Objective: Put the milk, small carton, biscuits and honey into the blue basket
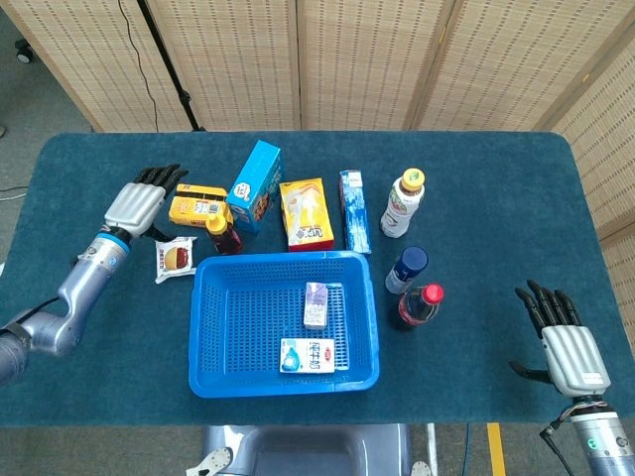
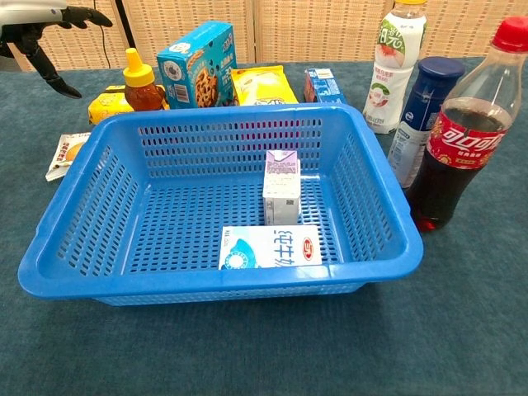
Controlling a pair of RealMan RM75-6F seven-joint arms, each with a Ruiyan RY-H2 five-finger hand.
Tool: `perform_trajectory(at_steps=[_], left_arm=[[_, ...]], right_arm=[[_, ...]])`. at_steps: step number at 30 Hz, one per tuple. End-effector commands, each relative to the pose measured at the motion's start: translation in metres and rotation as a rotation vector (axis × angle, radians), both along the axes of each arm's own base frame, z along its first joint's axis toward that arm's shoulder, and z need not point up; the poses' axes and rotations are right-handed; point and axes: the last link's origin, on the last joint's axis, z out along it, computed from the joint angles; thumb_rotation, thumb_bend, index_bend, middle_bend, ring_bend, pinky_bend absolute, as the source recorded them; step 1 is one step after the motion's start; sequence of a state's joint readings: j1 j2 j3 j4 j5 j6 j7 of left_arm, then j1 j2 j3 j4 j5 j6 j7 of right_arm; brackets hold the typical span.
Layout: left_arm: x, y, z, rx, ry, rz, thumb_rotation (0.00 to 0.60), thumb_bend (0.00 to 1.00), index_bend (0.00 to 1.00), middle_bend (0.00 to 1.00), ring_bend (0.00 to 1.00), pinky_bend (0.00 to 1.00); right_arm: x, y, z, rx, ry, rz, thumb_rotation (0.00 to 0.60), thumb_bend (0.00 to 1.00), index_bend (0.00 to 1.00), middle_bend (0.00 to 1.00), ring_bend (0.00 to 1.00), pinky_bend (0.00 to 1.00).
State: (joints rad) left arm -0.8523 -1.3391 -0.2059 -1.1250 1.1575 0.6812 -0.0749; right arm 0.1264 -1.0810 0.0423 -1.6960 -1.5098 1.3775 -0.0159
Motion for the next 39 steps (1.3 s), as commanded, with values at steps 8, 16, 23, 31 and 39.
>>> perform_trajectory(at_steps=[8,16,23,31,39], left_arm=[[0.013,0.041,-0.043,-0.054,0.068,0.091,0.6,0.12,0.0,0.0,0.0,0.05],[0.015,0.053,-0.067,-0.082,0.112,0.126,0.6,0.12,0.0,0.0,0.0,0.05],[0.018,0.057,-0.083,-0.088,0.155,0.126,0.6,0.14,0.0,0.0,0.0,0.25],[0.02,0.06,-0.082,-0.016,0.162,0.103,0.6,0.26,0.33,0.4,0.35,0.55],[0.015,0.056,-0.045,0.064,0.07,0.076,0.6,0.29,0.45,0.49,0.43,0.57]], right_arm=[[-0.004,-0.01,-0.003,-0.005,0.012,-0.036,0.6,0.0,0.0,0.0,0.0,0.0],[-0.005,-0.013,-0.001,-0.03,0.022,-0.04,0.6,0.0,0.0,0.0,0.0,0.0],[-0.004,-0.012,0.001,-0.057,0.025,-0.021,0.6,0.0,0.0,0.0,0.0,0.0],[-0.002,-0.008,0.006,-0.075,0.013,-0.001,0.6,0.0,0.0,0.0,0.0,0.0],[0.001,-0.005,0.007,-0.071,0.004,0.015,0.6,0.0,0.0,0.0,0.0,0.0]])
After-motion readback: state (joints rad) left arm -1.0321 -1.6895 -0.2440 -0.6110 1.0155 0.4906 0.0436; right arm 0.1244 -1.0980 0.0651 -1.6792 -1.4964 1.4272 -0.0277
